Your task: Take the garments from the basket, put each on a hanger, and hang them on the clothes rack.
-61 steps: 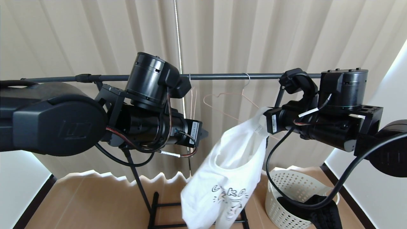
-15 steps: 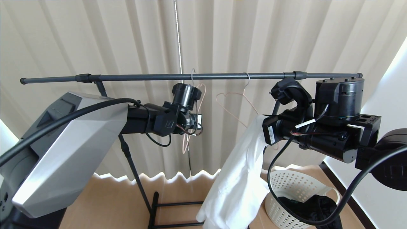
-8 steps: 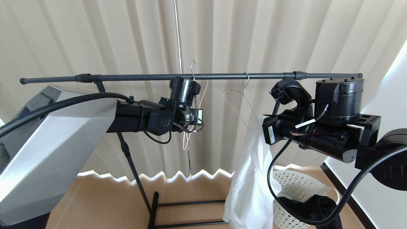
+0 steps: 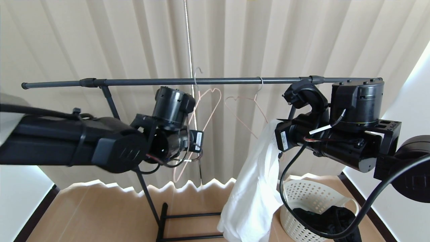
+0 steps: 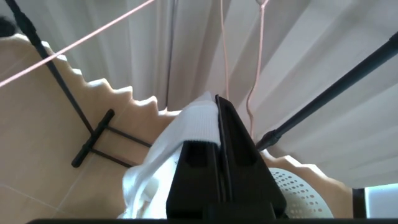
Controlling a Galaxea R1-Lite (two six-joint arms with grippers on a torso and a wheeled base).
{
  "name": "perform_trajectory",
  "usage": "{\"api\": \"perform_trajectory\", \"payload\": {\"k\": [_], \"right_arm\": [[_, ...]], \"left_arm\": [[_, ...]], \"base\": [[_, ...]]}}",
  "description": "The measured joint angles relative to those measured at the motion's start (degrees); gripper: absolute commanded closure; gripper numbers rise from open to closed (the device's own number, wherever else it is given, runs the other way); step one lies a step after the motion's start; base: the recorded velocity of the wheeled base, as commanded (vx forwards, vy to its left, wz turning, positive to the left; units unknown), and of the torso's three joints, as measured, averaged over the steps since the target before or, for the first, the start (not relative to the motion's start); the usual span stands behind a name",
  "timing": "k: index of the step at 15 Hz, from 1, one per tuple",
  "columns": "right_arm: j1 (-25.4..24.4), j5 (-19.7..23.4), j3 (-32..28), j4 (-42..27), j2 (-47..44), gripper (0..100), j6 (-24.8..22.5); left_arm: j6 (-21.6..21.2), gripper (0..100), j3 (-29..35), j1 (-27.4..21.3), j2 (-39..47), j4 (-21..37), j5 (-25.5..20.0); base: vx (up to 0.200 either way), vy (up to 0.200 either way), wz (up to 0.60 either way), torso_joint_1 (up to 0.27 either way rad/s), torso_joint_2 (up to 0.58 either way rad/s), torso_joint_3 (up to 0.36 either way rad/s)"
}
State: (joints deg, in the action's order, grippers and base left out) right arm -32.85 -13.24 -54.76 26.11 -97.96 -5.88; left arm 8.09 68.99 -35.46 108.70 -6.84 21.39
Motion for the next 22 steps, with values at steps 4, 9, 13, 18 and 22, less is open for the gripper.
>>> {"api": "perform_trajectory", "payload": {"k": [4,9,13,18,22], "right_arm": [[-3.02,-11.64,-0.78,0.24,-1.05,100,0.02],[-7.85,-28.2,-3.12,5.94,-4.82,100,0.0],[-6.62,-31.21,-5.88,8.4,-9.17,100,-0.15],[-3.77,-31.27,-8.46,8.7,-11.7,100,0.0],[-3.28,-31.05,-9.18,9.25,-12.65,100,0.24]], "left_arm": [[-8.87,100,-25.64,1.01,-10.54,-18.69,-7.68],[-18.74,100,-44.98,5.64,-22.24,-32.4,-22.59],[-22.3,100,-48.9,8.13,-25.84,-32.68,-26.01],[-23.14,100,-51.26,8.48,-28.22,-32.62,-32.8],[-23.11,100,-52.1,6.61,-28.17,-32.6,-34.91]], "base": [[0.0,0.0,0.0,0.0,0.0,0.0],[0.0,0.0,0.0,0.0,0.0,0.0],[0.0,0.0,0.0,0.0,0.0,0.0],[0.0,0.0,0.0,0.0,0.0,0.0],[0.0,0.0,0.0,0.0,0.0,0.0]]}}
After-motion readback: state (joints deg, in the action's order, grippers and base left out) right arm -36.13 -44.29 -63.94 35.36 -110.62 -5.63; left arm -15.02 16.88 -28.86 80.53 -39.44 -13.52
